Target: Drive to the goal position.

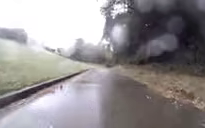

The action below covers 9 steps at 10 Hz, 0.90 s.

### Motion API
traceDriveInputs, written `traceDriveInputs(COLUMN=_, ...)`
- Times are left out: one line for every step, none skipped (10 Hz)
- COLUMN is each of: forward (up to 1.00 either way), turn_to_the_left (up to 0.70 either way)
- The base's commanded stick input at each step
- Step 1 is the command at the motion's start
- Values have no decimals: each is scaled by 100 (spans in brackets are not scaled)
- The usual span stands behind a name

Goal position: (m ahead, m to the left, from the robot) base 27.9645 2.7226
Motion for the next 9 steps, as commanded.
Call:
traceDriveInputs(forward=32, turn_to_the_left=0)
traceDriveInputs(forward=99, turn_to_the_left=0)
traceDriveInputs(forward=100, turn_to_the_left=0)
traceDriveInputs(forward=100, turn_to_the_left=0)
traceDriveInputs(forward=100, turn_to_the_left=0)
traceDriveInputs(forward=100, turn_to_the_left=0)
traceDriveInputs(forward=100, turn_to_the_left=0)
traceDriveInputs(forward=100, turn_to_the_left=0)
traceDriveInputs(forward=100, turn_to_the_left=0)
